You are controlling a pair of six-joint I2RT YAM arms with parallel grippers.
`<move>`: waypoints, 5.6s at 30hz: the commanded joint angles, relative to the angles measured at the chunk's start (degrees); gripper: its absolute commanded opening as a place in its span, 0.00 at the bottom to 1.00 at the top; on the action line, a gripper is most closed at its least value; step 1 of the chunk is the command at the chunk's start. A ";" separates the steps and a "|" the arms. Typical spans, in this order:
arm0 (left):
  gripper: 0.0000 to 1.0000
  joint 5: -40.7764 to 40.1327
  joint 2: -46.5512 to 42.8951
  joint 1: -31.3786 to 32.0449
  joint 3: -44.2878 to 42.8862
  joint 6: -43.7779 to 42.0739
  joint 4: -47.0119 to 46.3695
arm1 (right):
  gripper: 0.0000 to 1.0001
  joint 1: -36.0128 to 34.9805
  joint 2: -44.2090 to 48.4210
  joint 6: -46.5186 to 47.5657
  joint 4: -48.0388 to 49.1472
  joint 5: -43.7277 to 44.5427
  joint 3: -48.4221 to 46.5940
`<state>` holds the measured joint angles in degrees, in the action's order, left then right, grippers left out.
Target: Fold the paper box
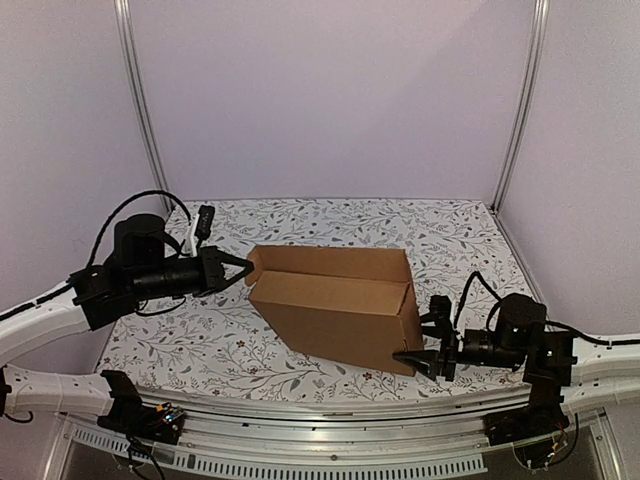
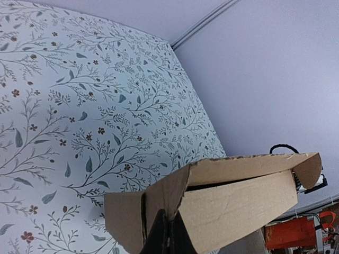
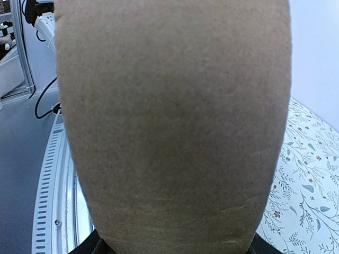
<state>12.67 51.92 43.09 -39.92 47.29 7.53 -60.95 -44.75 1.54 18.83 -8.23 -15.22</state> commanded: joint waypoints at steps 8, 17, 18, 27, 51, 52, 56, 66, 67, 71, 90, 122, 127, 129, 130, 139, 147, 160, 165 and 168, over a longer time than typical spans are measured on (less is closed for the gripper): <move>0.00 -3.00 0.99 6.47 6.35 0.98 1.06 | 0.00 0.76 -1.93 -1.03 14.65 15.74 2.80; 0.00 -5.33 1.67 8.15 13.52 1.28 -5.78 | 0.00 0.64 -2.42 -3.45 19.10 19.04 6.81; 0.00 -5.28 1.81 8.27 13.92 1.43 -6.40 | 0.00 0.60 -2.40 -3.67 19.40 19.30 7.24; 0.00 -5.01 3.79 9.00 16.05 2.34 -9.81 | 0.00 0.04 -1.97 -4.79 19.76 20.95 8.84; 0.00 -16.20 11.20 16.69 7.68 0.70 1.56 | 0.95 -0.40 6.45 -9.89 2.09 25.33 4.74; 0.00 -16.90 11.87 17.02 7.00 0.70 1.95 | 0.98 -0.42 8.15 -10.22 -0.58 24.52 3.64; 0.00 -19.34 14.43 18.15 3.92 0.64 3.75 | 0.99 -0.42 12.34 -11.42 -12.18 20.84 -0.07; 0.00 -20.78 16.31 18.98 1.03 0.54 3.91 | 0.99 -0.41 15.94 -13.32 -22.39 21.77 -2.34; 0.00 -20.84 16.21 19.03 1.06 0.71 3.97 | 0.99 -0.41 16.70 -13.29 -22.66 22.07 -2.47; 0.00 -21.53 15.79 19.31 1.07 0.84 4.05 | 0.99 -0.43 19.35 -12.89 -26.25 23.23 -4.99; 0.00 -23.06 15.76 19.75 -1.25 0.06 5.30 | 0.73 -0.40 13.91 -13.74 -50.38 22.63 -25.98; 0.00 -27.30 14.84 21.07 -4.68 -0.27 12.29 | 0.00 -0.45 -5.48 -34.54 -15.37 31.61 -1.59; 0.00 -28.58 15.44 21.07 -5.27 -0.48 14.22 | 0.00 -0.41 -17.55 -35.21 -9.29 32.50 -3.77; 0.00 -28.89 15.69 21.08 -5.18 -0.47 14.69 | 0.02 -0.44 -19.84 -35.08 -9.14 33.46 -4.77; 0.00 -28.92 15.67 21.14 -5.26 -0.50 14.97 | 0.02 -0.37 -20.44 -35.03 -9.24 33.95 -5.11; 0.00 -30.77 15.27 21.11 -5.39 -0.78 16.32 | 0.20 0.79 -15.15 -33.22 -16.43 37.06 -5.36; 0.00 -30.84 16.72 21.15 -6.60 -1.45 16.46 | 0.86 1.01 -2.17 -30.83 -34.32 38.79 -9.26; 0.00 -30.86 19.04 21.15 -8.16 -1.21 16.41 | 0.99 1.04 3.68 -23.42 -54.04 33.20 -25.66; 0.00 -30.85 19.18 21.11 -8.33 -0.80 16.55 | 0.98 1.08 2.25 -20.49 -56.53 27.49 -30.36; 0.00 -30.87 19.32 21.15 -8.33 -0.62 16.66 | 0.96 1.04 2.13 -20.00 -56.60 24.72 -31.44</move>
<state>-19.79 69.49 63.35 -48.71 46.54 18.37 -59.96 -42.48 -20.73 -35.11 22.17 -44.47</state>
